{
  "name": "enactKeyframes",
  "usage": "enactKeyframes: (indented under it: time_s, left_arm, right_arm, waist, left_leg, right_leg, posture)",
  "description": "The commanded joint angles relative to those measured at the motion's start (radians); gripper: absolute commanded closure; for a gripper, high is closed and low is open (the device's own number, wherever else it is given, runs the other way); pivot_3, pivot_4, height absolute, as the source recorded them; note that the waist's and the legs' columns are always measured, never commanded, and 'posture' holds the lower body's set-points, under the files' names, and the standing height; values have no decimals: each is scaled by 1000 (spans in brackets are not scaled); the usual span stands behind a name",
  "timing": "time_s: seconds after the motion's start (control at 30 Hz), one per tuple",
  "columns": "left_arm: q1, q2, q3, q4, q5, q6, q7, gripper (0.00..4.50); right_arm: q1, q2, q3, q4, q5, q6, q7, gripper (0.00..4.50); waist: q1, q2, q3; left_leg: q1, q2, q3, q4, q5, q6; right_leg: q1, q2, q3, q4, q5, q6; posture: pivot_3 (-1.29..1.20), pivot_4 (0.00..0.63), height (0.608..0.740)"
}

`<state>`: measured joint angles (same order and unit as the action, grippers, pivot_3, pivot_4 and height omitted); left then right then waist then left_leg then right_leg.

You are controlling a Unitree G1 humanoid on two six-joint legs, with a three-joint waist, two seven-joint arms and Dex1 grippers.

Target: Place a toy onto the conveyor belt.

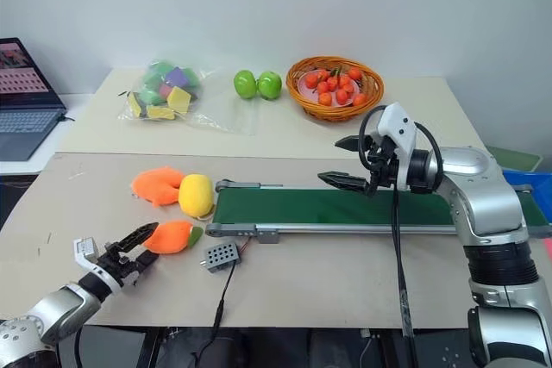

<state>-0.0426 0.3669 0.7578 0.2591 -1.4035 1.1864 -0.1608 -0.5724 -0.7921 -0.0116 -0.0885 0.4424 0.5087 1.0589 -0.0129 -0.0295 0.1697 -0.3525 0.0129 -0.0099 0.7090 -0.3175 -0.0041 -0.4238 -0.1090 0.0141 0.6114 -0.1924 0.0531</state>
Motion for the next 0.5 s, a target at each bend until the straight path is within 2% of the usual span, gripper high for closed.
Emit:
enactKeyframes:
  time_s: [0.03,0.27,0.5]
  left_arm:
    - [-8,8,-7,-1,15,-32,4,2210]
    - [-21,21,9,-12,1,-58,19,4483]
    - [-4,87,19,-83,-48,-36,-17,4483]
  right_arm:
    - [-6,-23,-37,-39,-2,-8,-8,0]
    - [-14,-21,-32,-36,-5,-8,-7,0]
    - [-24,-11,-21,-20,-10,-15,-4,0]
  waist:
    - [0,0,0]
    - [-1,0,0]
    - [-4,0,0]
  left_leg:
    - [0,0,0,0,0,0]
    - [0,0,0,0,0,0]
    - [0,0,0,-1,0,1]
  right_leg:
    - [0,0,0,0,0,0]
    - [0,0,0,0,0,0]
    - [-1,0,0,-1,0,0]
  posture:
    - [0,150,738]
    - [0,150,738]
    - [0,150,738]
